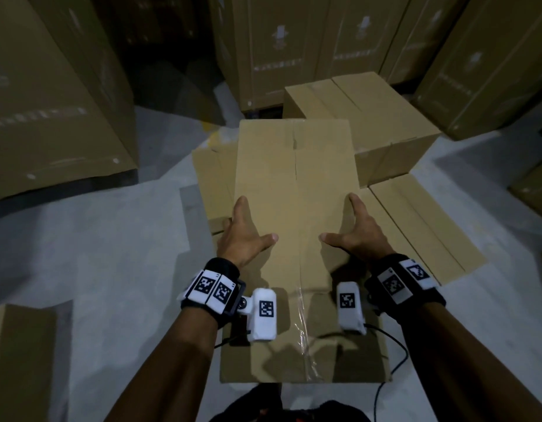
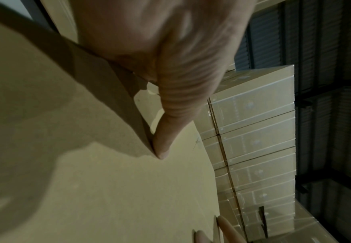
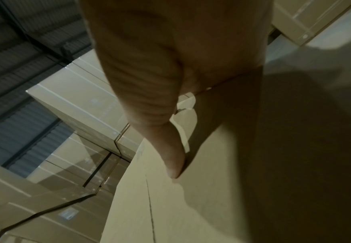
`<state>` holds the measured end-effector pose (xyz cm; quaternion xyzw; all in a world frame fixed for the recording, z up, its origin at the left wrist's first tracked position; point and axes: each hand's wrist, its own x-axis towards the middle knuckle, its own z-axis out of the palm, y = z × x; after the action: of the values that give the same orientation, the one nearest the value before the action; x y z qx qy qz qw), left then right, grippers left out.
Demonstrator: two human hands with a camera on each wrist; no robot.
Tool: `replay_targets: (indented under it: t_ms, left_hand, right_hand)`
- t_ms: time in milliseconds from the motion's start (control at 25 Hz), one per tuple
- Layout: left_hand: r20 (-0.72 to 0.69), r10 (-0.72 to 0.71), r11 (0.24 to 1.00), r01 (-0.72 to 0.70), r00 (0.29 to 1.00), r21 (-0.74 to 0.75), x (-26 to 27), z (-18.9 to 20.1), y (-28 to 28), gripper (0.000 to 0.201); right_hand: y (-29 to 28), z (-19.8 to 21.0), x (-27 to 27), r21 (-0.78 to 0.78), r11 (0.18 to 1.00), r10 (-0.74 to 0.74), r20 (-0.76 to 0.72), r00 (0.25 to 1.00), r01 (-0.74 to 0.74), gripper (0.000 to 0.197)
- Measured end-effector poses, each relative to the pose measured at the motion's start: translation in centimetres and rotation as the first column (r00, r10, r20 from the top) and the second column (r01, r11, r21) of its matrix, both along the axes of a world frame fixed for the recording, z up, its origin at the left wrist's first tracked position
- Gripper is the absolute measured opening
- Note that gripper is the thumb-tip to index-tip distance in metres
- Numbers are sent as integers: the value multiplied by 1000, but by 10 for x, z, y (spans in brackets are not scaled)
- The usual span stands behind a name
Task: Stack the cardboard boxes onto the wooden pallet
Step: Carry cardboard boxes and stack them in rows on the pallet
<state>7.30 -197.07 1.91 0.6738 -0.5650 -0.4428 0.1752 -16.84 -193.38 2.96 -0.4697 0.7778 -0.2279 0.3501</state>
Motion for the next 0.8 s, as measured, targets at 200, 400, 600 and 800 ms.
replay_targets:
  t_ms: [200, 400, 600, 800]
  left_hand:
    - [133, -69, 996, 61, 989, 61, -19, -3, -43, 112]
    - [292, -115, 988, 79, 949, 133, -45, -11, -86, 113]
    - [412, -121, 985, 58, 903, 160, -76, -36, -134, 112]
    - [467, -91, 978, -10, 880, 209, -108, -81, -169, 112]
  right_hand:
    - [-57, -11, -22, 41, 998, 39, 19, 999, -40, 117]
    - [-116, -28, -54, 85, 986, 139, 59, 989, -144, 113]
    - [-179, -70, -89, 125, 970, 190, 157, 969, -210, 111]
    - [-227, -115, -121, 169, 945, 243, 206, 948, -279, 110]
